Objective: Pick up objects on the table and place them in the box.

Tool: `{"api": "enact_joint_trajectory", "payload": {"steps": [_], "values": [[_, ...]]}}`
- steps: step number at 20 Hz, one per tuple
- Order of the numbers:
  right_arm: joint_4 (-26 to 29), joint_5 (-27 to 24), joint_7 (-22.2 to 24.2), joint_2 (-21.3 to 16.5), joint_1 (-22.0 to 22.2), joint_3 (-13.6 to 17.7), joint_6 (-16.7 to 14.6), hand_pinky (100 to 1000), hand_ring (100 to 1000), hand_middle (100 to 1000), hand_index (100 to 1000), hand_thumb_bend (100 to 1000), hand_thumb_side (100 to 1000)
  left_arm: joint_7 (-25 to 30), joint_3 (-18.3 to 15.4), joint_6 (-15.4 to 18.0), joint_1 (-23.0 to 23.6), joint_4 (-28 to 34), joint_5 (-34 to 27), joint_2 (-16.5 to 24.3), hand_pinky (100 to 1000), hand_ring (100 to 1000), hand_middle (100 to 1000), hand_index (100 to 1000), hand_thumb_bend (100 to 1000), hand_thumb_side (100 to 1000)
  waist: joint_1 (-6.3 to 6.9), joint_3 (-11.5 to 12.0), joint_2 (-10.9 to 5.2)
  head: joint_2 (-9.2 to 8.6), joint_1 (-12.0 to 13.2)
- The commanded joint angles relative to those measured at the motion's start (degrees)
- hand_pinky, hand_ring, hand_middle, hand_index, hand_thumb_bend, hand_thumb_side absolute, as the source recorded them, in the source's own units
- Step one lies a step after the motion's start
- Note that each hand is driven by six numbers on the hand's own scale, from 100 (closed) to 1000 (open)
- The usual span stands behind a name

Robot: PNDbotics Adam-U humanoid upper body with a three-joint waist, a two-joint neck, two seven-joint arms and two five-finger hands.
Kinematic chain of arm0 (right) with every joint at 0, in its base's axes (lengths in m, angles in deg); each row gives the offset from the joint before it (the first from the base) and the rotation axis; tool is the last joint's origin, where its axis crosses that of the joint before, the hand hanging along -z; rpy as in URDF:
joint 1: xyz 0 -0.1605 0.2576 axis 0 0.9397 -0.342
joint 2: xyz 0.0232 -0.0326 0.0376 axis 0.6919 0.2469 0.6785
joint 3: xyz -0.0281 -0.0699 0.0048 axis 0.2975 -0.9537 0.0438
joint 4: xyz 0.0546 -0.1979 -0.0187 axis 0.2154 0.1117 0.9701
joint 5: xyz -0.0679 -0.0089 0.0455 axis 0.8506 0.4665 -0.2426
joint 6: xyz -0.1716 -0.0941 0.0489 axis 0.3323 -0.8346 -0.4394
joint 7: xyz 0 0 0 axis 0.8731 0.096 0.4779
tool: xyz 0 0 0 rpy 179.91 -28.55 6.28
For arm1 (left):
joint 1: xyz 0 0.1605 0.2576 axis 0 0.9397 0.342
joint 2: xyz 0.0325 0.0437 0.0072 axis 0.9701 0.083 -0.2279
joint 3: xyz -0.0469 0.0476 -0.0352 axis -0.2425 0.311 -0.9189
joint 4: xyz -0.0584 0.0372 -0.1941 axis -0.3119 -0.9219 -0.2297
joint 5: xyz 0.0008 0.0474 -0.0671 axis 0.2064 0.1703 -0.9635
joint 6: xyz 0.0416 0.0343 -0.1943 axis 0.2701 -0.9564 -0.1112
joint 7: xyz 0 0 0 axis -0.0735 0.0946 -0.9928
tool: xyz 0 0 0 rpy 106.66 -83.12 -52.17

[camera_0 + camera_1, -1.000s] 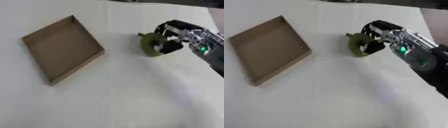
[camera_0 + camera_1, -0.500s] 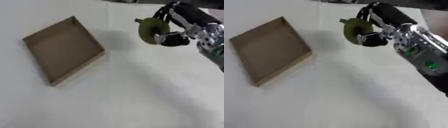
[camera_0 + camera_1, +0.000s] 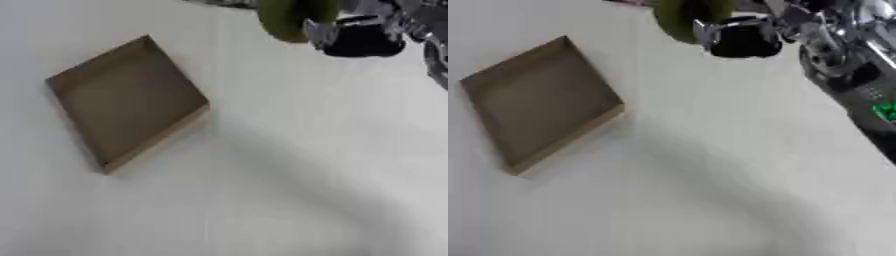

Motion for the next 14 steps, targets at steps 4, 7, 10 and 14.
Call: {"api": "enact_joint_trajectory", "payload": {"steps": [4, 7, 10, 14], "values": [[0.6, 5.5, 6.3, 8.2, -6.8, -2.7, -1.3, 659, 574, 601, 738, 100, 182, -0.1, 0.1, 0.4, -0.1, 1.0, -0.2, 1.9, 762, 763, 661, 827, 100, 648, 0.52, 0.3, -1.81, 0.66, -0.8], [-1.5, 8.1, 8.5, 11.7, -8.4, -4.2, -2.0, 659, 573, 601, 738, 100, 185, 0.0, 0.2, 0.5, 0.0, 1.0, -0.3, 1.9, 762, 763, 661, 827, 100, 648, 0.52, 0.4, -1.83, 0.82, -1.1], [-4.7, 10.3, 9.1, 17.0, -9.5, -6.0, -3.3, 657, 570, 598, 736, 100, 188, 0.2, 0.4, 0.7, -0.1, 1.0, -0.3, 1.8, 762, 763, 661, 827, 100, 647, 0.62, 0.9, -1.67, 0.95, -1.6], [-12.1, 13.7, 8.3, 24.3, -10.3, -8.7, -5.4, 660, 570, 594, 734, 100, 202, 0.5, 0.7, 1.1, -0.4, 1.0, -0.6, 1.7, 762, 763, 661, 827, 100, 647, 0.82, 1.5, -1.40, 0.83, -2.4]]}}
